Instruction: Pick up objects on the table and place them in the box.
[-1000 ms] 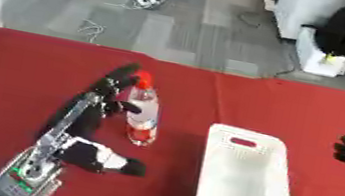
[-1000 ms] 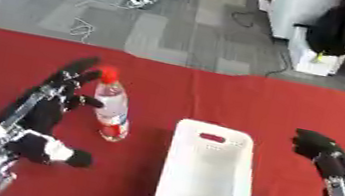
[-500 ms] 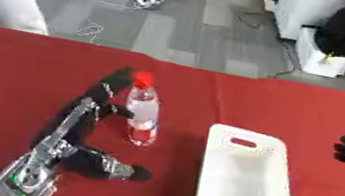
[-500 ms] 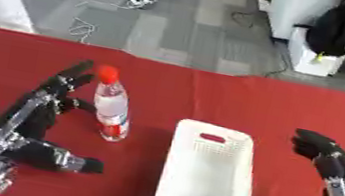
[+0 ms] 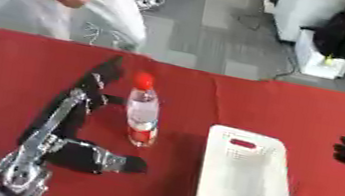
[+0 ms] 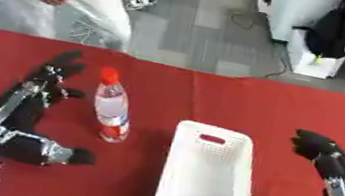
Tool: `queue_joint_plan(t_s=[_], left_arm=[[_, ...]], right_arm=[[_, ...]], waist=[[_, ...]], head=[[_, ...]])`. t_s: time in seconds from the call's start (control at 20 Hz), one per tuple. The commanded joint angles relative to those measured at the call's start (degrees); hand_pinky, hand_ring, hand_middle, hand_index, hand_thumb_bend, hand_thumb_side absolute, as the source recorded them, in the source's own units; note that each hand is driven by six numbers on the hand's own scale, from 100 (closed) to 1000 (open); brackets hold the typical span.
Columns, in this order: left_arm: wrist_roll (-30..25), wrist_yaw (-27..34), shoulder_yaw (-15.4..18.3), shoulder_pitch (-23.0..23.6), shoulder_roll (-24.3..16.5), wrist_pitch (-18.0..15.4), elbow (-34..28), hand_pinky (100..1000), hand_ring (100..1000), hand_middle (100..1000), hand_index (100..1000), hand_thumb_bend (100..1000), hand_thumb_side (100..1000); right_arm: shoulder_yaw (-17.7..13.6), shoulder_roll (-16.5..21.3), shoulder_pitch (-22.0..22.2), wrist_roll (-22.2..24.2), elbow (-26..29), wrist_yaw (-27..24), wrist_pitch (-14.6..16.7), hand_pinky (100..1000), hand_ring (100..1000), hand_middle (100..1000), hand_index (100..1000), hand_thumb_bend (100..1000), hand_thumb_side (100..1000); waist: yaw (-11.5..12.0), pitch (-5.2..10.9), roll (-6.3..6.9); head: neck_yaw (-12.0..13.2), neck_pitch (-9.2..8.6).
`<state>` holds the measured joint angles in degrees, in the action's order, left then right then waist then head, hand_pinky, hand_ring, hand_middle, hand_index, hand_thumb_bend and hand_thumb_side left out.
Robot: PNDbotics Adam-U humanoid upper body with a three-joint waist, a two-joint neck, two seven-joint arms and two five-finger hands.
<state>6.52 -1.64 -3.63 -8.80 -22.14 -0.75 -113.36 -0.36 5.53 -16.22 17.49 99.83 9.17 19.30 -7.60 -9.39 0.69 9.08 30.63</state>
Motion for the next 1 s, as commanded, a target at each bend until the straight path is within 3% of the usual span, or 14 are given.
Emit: queue_joint_plan(t_s=[0.05,0.4,1.0], left_arm=[[0.35,-1.03,1.16,-0.85,-0.53,0.97,-1.17,935,1000,1000,1000,974,266],[0.17,-2.13,1.33,-1.58,-0.03,0.50,1.11,931,1000,1000,1000,978,287],[-0.27,-4.10,1.52,-8.54,-2.91,-5.61,15.79,938,1000,1000,1000,999,311]], right_arm=[[-0.37,0.31,-0.22,-0.22,0.82,0.08,0.07,802,804,806,849,100,1000],[-0.39,0.30,-0.19,-0.20,0.84,0.03,0.11,803,804,806,849,100,1000],[0.11,0.21,-0.41,0.13,1.01,-0.41,0.24,803,804,805,850,100,1000]], waist=[[0.05,1.02,-0.05],[-0.10,0.94,-0.11],[-0.65,0.83,-0.16]], head=[[-0.17,-0.48],[-0.05,-0.39],[0.45,-0.87]])
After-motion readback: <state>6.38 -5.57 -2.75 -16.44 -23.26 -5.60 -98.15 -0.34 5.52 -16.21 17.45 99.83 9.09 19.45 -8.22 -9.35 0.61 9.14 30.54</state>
